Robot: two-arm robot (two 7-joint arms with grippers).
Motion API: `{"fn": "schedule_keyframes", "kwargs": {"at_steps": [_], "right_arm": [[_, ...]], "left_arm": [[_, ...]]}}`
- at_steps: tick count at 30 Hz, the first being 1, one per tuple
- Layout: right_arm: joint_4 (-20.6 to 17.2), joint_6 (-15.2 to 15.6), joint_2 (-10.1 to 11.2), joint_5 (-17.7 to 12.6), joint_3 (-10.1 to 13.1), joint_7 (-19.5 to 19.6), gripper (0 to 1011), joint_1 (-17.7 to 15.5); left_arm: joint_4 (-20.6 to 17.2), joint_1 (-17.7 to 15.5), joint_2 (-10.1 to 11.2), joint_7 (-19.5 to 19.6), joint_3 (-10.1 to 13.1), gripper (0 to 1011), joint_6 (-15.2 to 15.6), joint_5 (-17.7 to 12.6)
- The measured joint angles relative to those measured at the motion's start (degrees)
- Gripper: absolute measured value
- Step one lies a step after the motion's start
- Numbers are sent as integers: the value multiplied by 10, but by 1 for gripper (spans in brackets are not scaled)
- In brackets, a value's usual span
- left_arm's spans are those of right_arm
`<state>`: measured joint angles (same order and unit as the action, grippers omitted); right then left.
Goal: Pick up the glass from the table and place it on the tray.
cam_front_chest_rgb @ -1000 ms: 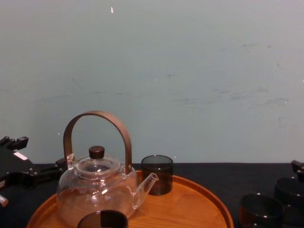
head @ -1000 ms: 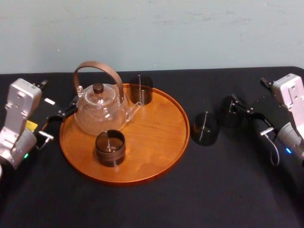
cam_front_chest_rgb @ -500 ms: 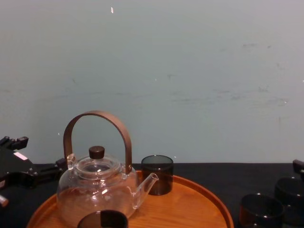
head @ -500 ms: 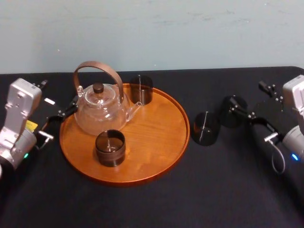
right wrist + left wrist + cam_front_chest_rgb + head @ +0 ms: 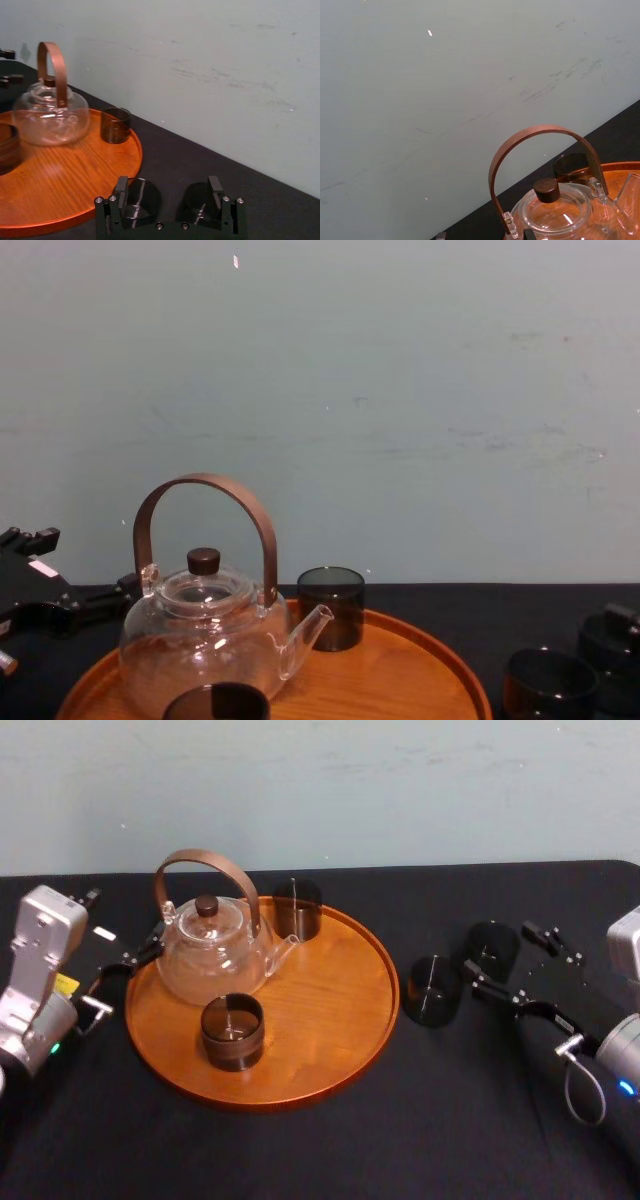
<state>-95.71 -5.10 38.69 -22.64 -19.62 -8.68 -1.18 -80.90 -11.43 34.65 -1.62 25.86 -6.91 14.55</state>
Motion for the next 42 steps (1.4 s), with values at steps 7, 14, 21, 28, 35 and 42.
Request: {"fn": "schedule_keyframes", "kwargs": {"at_steps": [7, 14, 21, 28, 35, 42], "right_arm": [[-9, 13, -3, -23, 8, -32, 1002, -14], [-4, 25, -10, -37, 13, -54, 1002, -17], [7, 40, -20, -43, 17, -75, 1002, -16], [28, 55, -34, -44, 18, -92, 1002, -6], [51, 70, -48, -42, 16, -106, 1002, 9], [69, 78, -62, -34, 16, -116, 1003, 20]], "left_arm": [[0, 0, 0, 0, 0, 1001, 0, 0], [0, 0, 0, 0, 0, 1001, 0, 0], [0, 0, 0, 0, 0, 1002, 0, 0], [0, 0, 0, 0, 0, 1002, 0, 0], [0, 0, 0, 0, 0, 1001, 0, 0], [0, 0, 0, 0, 0, 1001, 0, 0]]}}
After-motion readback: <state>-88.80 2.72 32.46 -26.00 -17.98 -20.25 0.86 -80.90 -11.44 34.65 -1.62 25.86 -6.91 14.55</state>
